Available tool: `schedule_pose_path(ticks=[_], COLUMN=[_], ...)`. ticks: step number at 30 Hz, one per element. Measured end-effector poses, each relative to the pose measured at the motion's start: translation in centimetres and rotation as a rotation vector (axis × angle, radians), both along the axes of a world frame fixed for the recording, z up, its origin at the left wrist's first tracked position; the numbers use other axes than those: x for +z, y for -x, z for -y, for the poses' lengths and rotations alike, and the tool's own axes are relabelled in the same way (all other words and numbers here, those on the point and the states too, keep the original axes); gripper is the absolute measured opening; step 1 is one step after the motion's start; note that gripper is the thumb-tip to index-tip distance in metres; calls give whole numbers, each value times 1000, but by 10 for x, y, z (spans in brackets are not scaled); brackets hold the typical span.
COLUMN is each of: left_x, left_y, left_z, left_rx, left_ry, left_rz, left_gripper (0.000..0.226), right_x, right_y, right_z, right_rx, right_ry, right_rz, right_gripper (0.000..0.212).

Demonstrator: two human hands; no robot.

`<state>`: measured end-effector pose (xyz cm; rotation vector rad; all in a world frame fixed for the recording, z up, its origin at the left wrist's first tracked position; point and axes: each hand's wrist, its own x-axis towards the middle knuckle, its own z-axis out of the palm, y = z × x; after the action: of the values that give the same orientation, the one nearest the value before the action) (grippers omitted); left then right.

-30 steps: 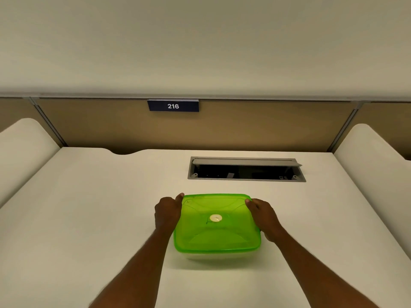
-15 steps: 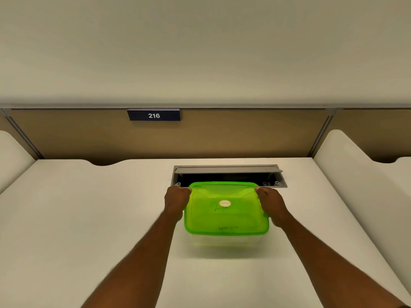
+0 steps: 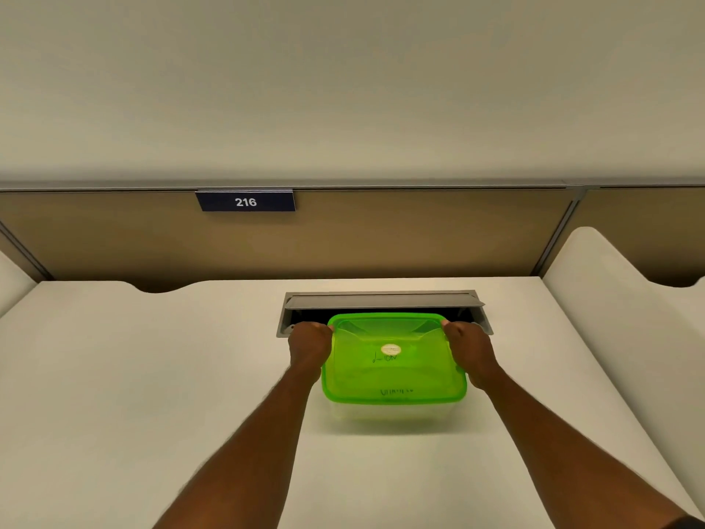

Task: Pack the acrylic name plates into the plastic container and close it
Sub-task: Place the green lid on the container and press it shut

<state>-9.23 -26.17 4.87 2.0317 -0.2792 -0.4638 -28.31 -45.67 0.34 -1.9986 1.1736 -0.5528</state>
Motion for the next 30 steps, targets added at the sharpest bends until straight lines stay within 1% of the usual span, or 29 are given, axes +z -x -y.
schedule_pose_path(ticks=[6,10,15,19,23,25,27,30], left_x=[-9,-16,-20,-26,-33,-35,-35,-33], left_y=[-3,-2,-5,-5,3,10,18,27], left_z=[8,5,3,1,-13,-23,-35,-50], left_rx=[-24,-53,-98,-187,-268,-280,-308,-338], left_ry=[-48,-113,-133,-209,-273,-290,-301,-337], left_rz=[73,74,96,189,289,337,367,378], left_gripper=[32,31,32,47,43,46,48,43], right_x=[-9,-14,-11,-7,0,-1,-2,2], right_y=[-4,-4,-3,1,11,20,28,40], right_z=[9,9,6,-1,-14,-20,-27,-40], right_rx=[18,20,19,-9,-57,-74,-79,-74], right_ry=[12,11,9,-15,32,65,109,123], right_rz=[0,-47,-83,-100,-117,-138,-189,-271], right_gripper=[51,51,50,48,47,52,58,57])
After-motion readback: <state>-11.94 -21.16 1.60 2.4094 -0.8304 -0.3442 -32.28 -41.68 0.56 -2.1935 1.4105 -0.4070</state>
